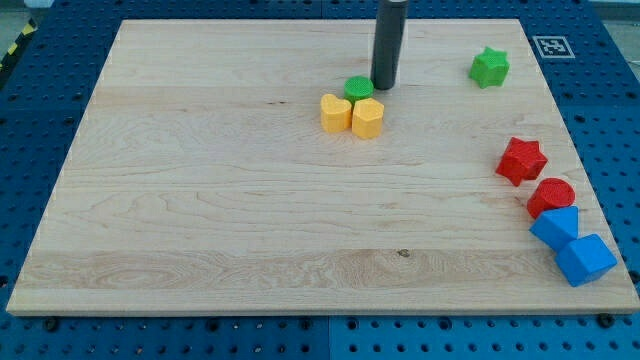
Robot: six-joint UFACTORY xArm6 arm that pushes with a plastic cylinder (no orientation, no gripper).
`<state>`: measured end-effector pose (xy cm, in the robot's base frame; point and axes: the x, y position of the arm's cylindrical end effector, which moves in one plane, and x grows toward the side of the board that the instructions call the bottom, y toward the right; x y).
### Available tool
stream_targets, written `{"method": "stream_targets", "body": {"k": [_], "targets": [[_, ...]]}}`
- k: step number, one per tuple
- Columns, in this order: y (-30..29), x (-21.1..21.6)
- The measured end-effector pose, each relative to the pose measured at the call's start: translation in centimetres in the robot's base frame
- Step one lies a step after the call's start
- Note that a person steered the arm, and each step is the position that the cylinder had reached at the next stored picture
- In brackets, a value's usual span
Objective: Slide the green star to the group of blocks
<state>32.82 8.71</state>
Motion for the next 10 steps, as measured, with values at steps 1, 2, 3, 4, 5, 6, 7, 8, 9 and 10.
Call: {"method": "stream_targets", "body": {"k": [1, 2, 3, 4, 5, 6, 7, 8, 9, 10], "targets": [[0.9, 0.2], [1.3, 0.4], [3.7, 1.7], [7.4, 1.8], [11.6, 2.3], [14.2, 1.4], [16.7, -0.7], [16.5, -4.0], [16.7, -4.9], [13.7, -5.1]]}}
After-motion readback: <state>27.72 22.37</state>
